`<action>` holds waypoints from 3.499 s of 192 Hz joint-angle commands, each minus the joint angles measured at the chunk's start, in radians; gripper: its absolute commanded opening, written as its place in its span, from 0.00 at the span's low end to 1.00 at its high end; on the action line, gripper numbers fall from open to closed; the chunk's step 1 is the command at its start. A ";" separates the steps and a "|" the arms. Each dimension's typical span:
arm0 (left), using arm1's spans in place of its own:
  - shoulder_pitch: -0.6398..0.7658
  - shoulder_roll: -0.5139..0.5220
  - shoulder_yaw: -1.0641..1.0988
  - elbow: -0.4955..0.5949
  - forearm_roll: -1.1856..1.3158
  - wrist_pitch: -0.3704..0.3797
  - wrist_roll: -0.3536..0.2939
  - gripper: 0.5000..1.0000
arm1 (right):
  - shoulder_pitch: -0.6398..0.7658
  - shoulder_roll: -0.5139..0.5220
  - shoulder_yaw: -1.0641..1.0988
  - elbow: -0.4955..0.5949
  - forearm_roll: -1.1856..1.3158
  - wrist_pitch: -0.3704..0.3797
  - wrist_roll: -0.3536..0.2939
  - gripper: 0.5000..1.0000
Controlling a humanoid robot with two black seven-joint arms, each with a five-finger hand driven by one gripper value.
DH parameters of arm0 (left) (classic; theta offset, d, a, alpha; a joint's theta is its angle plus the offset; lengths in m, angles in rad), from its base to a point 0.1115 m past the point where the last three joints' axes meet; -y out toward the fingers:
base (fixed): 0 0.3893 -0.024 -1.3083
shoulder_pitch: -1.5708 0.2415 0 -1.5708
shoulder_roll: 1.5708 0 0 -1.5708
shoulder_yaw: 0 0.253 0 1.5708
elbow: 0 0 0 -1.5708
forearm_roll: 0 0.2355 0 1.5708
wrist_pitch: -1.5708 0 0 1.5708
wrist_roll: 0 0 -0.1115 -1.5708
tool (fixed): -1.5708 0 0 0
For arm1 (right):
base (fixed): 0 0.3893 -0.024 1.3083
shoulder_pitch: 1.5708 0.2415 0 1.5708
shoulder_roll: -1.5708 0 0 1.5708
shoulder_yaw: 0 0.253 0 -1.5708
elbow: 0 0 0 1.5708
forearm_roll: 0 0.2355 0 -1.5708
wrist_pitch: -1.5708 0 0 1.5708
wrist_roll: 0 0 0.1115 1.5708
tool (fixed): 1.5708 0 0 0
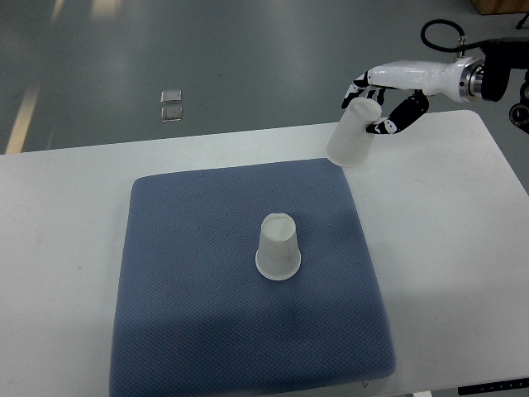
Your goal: Stack paper cups
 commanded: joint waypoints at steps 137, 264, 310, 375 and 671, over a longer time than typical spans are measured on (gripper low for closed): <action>0.000 0.000 0.000 0.000 0.000 0.000 0.000 1.00 | 0.029 0.044 -0.013 0.314 0.150 0.140 -0.016 0.07; 0.000 0.000 -0.001 0.000 0.000 0.002 0.000 1.00 | 0.001 0.077 -0.015 0.314 0.055 0.138 -0.027 0.10; 0.000 0.000 0.000 0.000 0.000 0.000 0.000 1.00 | -0.005 0.079 -0.015 0.314 0.023 0.137 -0.025 0.10; 0.000 0.000 0.000 0.000 0.000 0.000 0.000 1.00 | -0.022 0.080 -0.016 0.314 -0.016 0.132 -0.024 0.14; 0.000 0.000 0.000 0.000 0.000 0.000 0.000 1.00 | -0.252 0.274 0.209 -0.169 0.727 -0.312 -0.177 0.79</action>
